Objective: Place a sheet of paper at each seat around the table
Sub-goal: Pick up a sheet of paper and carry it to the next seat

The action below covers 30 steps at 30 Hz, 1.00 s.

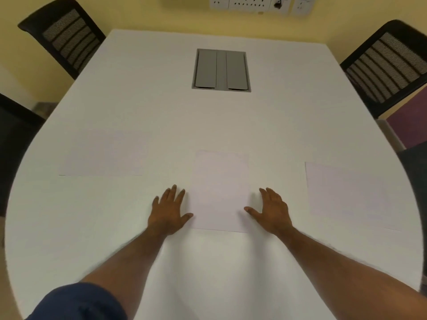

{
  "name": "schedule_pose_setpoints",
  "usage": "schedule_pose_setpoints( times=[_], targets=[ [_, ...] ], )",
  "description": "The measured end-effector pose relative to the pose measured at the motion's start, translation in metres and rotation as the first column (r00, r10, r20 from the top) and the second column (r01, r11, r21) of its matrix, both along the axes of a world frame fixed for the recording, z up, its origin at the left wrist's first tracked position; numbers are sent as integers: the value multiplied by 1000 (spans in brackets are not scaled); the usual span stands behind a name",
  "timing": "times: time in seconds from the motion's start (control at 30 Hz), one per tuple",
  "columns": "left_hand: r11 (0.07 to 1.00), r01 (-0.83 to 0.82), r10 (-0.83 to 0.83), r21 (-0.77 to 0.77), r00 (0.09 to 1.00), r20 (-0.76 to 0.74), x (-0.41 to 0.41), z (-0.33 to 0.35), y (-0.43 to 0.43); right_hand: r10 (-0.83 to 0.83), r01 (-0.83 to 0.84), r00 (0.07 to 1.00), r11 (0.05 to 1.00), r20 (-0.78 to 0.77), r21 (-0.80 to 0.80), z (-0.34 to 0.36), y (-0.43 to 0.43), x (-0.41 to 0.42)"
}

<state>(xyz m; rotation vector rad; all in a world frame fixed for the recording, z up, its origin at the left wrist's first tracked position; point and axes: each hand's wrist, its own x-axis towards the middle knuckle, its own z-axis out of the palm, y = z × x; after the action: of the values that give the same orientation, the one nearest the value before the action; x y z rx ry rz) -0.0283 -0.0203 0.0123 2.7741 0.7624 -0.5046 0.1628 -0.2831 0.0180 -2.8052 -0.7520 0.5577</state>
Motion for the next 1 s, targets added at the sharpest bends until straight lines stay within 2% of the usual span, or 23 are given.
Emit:
schedule_pose_setpoints(
  times=[0.07,0.23,0.33,0.63,0.83,1.0],
  targets=[
    [1000,18,-18,-9,1000,-3,5,-7,7,-31,31,1000,999,1,-8,-4,13,2],
    [999,44,-44,-12,999,21,26,-17,20,40,-36,997,998,72,-55,-9,37,17],
    [997,73,-73,-5,997,10,34,-20,25,0,4,998,998,62,-57,-12,49,20],
    [997,78,-78,-13,997,12,40,-22,29,-273,283,954,957,-121,69,-20,65,31],
    [997,76,-76,15,997,12,43,-24,28,-439,478,859,872,-263,107,-22,74,41],
    [996,75,-76,46,997,27,49,-22,29,-476,594,783,764,-401,253,-25,70,49]
  ],
)
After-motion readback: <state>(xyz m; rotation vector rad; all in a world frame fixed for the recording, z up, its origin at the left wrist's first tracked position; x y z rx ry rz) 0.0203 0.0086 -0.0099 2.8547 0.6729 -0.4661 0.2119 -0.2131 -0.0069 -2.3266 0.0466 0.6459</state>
